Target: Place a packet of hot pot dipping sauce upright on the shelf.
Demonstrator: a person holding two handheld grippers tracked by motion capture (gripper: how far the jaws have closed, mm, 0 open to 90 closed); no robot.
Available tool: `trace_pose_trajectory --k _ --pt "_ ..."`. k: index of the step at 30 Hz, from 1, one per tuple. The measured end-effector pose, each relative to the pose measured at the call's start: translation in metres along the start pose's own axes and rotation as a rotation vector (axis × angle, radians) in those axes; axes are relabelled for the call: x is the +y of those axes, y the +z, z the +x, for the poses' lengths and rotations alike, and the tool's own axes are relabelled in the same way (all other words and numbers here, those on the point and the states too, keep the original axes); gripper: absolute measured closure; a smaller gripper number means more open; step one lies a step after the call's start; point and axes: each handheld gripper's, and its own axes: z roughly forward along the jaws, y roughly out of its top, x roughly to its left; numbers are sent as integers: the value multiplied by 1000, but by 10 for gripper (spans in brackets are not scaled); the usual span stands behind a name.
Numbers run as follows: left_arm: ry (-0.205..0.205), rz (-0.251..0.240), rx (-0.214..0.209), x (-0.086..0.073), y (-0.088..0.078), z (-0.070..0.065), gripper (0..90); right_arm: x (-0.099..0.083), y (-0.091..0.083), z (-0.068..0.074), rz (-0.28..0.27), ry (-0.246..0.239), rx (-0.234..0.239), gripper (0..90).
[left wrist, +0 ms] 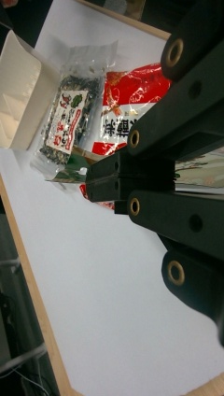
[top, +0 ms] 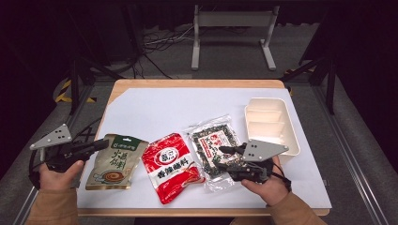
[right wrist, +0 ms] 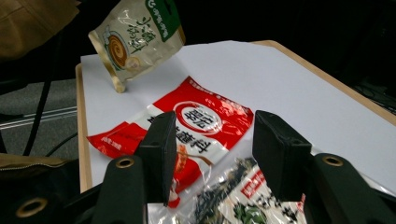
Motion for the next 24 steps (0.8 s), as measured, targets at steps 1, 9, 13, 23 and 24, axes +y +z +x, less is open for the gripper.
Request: trace_pose_trajectory --k 1,9,13,23,24 --pt "3 -5 -5 1 -1 -1 900 3 2 1 -4 -4 8 501" --pt "47 -13 -22 17 -5 -20 900 24 21 6 -27 -20 80 493" --pt "66 -27 -39 24 -4 -26 900 31 28 5 -28 -14 99 493" --pt "121 -30 -114 41 12 -46 900 41 37 -1 -7 1 141 483" --pt "127 -29 -118 43 14 -49 900 44 37 -2 3 -3 142 481"
